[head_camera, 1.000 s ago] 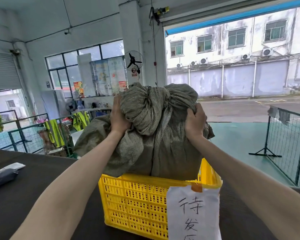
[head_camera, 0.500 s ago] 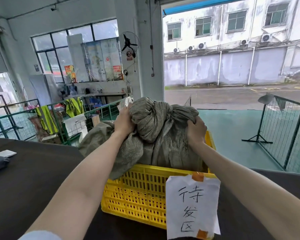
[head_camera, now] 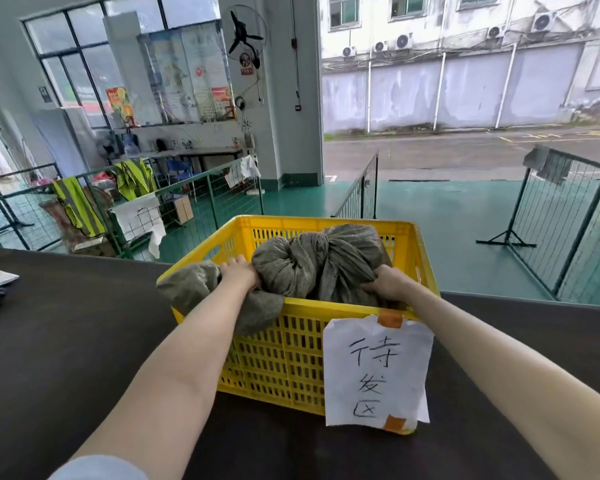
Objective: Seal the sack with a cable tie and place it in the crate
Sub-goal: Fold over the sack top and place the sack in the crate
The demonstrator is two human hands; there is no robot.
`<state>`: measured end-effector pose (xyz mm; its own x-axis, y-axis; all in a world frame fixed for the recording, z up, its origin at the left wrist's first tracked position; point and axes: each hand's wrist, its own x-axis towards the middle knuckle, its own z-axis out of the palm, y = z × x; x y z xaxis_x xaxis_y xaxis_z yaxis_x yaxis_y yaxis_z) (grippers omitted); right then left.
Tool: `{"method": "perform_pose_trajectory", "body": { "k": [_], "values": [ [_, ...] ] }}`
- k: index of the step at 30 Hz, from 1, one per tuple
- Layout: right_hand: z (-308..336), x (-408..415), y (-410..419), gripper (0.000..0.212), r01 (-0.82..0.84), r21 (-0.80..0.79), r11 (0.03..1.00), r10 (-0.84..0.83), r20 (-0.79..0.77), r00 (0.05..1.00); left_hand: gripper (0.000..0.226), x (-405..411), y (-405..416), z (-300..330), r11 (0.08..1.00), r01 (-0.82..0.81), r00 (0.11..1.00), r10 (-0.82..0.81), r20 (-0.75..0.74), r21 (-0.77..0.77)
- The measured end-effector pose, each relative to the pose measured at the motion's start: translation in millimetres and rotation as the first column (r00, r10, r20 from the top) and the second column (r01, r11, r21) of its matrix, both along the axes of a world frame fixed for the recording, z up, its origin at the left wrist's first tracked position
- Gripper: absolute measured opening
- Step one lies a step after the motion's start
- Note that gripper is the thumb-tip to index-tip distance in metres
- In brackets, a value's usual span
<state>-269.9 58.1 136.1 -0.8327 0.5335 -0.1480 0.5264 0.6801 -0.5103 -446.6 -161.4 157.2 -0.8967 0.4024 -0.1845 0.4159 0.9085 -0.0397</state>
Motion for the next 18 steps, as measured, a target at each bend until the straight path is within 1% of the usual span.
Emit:
{"method": "perform_pose_trajectory", "body": {
  "k": [1,3,4,5,7,9,11,12,13,14,16,18],
  "values": [
    [4.4,1.0,-0.8,0.027,-0.02,0.014,1.0,0.019,0.011,1.0,0.057,-1.0,0.9,7.8,0.999,0.004,0.999,-0.003,0.033,-0.039],
    [9.7,6.5,-2.2,0.023,-0.063,0.029,0.998,0.062,0.058,0.996,0.05,0.7,-0.3,21.7,0.998,0.018,0.97,-0.001,0.244,-0.065],
    [12.7,8.7,-1.1,0.022,-0.091,0.044,0.995,0.087,0.078,0.993,0.045,4.8,-2.7,30.5,0.999,0.028,0.939,-0.014,0.343,-0.037],
    [15.1,11.8,-1.9,0.022,-0.122,0.061,0.991,0.116,0.098,0.988,0.042,10.8,-7.1,38.3,1.0,0.026,0.912,-0.026,0.41,0.007],
    [19.9,17.9,-2.9,0.022,-0.19,0.115,0.975,0.177,0.114,0.978,0.046,17.0,-17.2,54.1,0.996,0.04,0.898,-0.072,0.433,0.084],
    [21.2,23.2,-4.3,0.022,-0.262,0.18,0.948,0.244,0.112,0.963,0.061,26.7,-30.5,68.7,0.991,0.109,0.92,-0.131,0.369,0.08],
    [18.6,28.1,-7.7,0.025,-0.318,0.236,0.918,0.301,0.107,0.948,0.077,33.6,-48.1,70.6,0.979,0.188,0.973,-0.176,0.152,-0.073],
    [16.7,30.8,-9.2,0.028,-0.336,0.249,0.908,0.322,0.095,0.942,0.083,33.6,-57.2,64.4,0.972,0.178,0.984,-0.173,0.046,-0.151],
    [16.0,32.8,-10.1,0.03,-0.337,0.251,0.907,0.329,0.074,0.941,0.087,37.7,-65.3,58.9,0.974,0.151,0.988,-0.156,-0.017,-0.171],
    [15.9,34.2,-10.3,0.032,-0.331,0.238,0.913,0.328,0.053,0.943,0.087,42.0,-71.9,51.1,0.981,0.116,0.992,-0.123,-0.032,-0.153],
    [17.0,35.7,-9.6,0.03,-0.325,0.2,0.924,0.326,0.029,0.945,0.085,51.0,-80.3,35.5,0.995,0.054,0.998,-0.055,-0.004,-0.08],
    [16.4,36.2,-9.5,0.028,-0.33,0.191,0.925,0.332,0.022,0.943,0.083,64.3,-82.3,22.2,0.998,0.021,0.999,-0.023,0.044,0.051]
  ]
}}
